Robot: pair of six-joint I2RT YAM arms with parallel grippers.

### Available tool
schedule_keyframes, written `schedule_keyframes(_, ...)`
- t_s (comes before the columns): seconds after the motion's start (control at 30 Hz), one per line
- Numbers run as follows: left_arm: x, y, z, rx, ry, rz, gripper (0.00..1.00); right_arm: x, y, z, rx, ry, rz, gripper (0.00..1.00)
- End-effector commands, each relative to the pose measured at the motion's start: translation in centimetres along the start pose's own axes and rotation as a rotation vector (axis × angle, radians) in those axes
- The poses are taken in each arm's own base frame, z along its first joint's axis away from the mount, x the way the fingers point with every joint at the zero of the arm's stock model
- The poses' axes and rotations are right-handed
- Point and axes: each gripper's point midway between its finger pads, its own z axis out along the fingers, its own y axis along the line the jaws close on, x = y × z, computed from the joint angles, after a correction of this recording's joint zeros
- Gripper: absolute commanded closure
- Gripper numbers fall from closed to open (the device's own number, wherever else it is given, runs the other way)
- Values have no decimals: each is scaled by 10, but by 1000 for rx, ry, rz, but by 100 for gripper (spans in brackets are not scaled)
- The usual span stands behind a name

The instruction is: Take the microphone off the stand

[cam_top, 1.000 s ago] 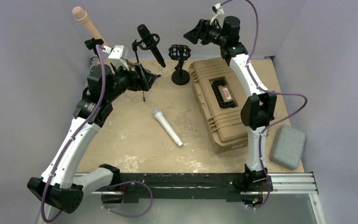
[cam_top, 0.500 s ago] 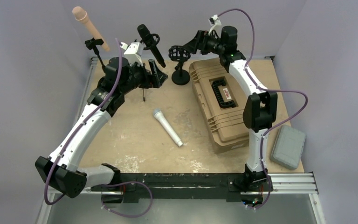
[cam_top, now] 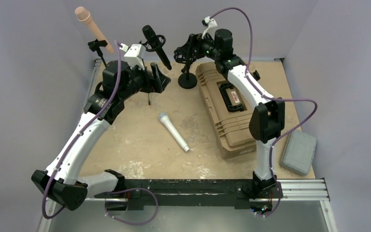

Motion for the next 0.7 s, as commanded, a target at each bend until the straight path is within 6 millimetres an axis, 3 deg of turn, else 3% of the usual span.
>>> schedule_keyframes(0.0, -10, -6, -14, 16, -44, 56, 17, -10, -22, -10, 244, -19, -95, 16)
schedule_keyframes(0.2, -11, -8, -23, 25, -52, 79, 17, -8, -34, -24, 371, -10, -111, 19)
schedule_keyframes(0.3, -12, -8, -25, 28, -56, 82, 17, -5, -28, -25, 364, 3, -85, 25)
schedule_keyframes(0.4, -12, -10, -26, 36, -56, 83, 17, -2, -16, -24, 365, 0, -82, 23)
schedule_keyframes(0.53, -13, -12, -31, 42, -67, 81, 17, 5, -24, -25, 433, 15, -71, 19)
schedule_keyframes(0.67, -15, -15, -35, 55, -77, 77, 17, 11, -19, -22, 440, 22, -12, 32)
